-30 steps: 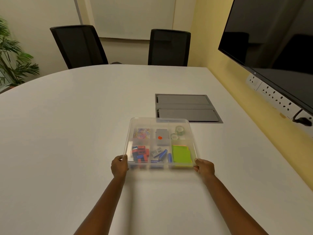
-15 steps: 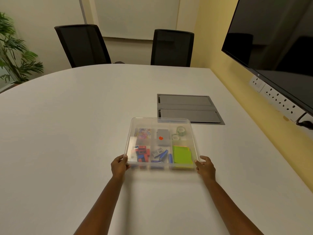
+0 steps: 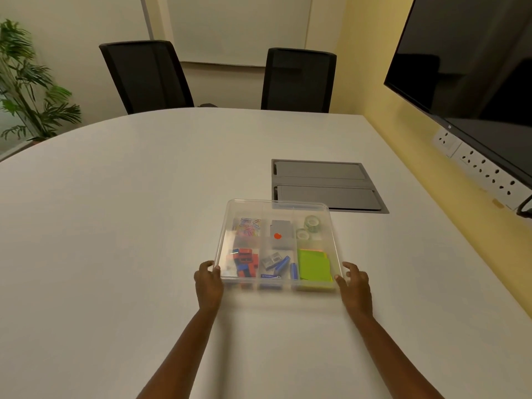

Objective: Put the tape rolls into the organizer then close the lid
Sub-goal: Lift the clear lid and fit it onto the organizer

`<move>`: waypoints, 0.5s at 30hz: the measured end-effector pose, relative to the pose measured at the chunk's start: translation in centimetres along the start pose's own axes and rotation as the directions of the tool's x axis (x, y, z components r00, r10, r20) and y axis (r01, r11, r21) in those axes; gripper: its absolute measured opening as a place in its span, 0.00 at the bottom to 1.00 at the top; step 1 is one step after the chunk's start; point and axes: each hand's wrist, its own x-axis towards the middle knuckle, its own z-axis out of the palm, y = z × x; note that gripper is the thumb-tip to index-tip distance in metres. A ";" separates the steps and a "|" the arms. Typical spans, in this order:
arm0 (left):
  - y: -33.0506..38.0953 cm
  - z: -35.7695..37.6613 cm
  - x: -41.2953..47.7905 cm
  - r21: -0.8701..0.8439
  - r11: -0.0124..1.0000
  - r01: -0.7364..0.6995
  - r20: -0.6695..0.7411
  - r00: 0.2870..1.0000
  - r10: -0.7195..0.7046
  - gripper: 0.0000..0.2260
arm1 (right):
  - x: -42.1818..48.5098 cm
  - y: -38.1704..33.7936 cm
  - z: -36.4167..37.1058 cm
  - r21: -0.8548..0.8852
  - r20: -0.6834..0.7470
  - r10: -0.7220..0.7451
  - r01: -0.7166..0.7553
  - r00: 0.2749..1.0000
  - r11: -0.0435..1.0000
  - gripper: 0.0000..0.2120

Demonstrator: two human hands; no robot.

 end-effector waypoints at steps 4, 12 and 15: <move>0.5 0.2 -2.0 0.453 0.851 -0.266 0.046 0.960 0.276 0.32 | -1.1 -1.0 1.2 -0.270 0.074 -0.210 0.222 0.975 0.937 0.23; 0.2 0.9 -2.0 0.672 0.654 -0.347 0.271 0.937 0.220 0.65 | -1.7 -1.6 3.0 -0.179 0.152 -0.132 0.159 0.979 0.971 0.30; 0.1 0.9 -1.9 0.671 0.653 -0.352 0.270 0.936 0.228 0.65 | -1.4 -1.8 3.0 -0.156 0.174 -0.104 0.132 0.979 0.979 0.30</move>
